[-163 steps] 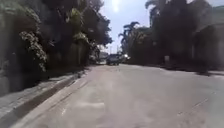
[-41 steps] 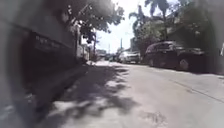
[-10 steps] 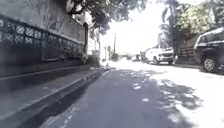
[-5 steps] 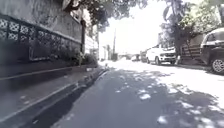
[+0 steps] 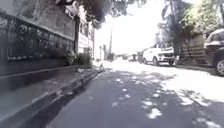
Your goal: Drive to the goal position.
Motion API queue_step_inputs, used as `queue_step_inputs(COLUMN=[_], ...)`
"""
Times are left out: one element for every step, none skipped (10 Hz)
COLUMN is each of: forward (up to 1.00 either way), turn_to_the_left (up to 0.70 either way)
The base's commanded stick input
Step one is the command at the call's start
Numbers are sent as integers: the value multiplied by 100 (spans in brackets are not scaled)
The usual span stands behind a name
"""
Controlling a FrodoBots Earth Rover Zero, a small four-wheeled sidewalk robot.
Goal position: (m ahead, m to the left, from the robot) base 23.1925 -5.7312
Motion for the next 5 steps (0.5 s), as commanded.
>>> queue_step_inputs(forward=[100, 100, 100, 100, 100], turn_to_the_left=[2, 2, 2, 2, 2])
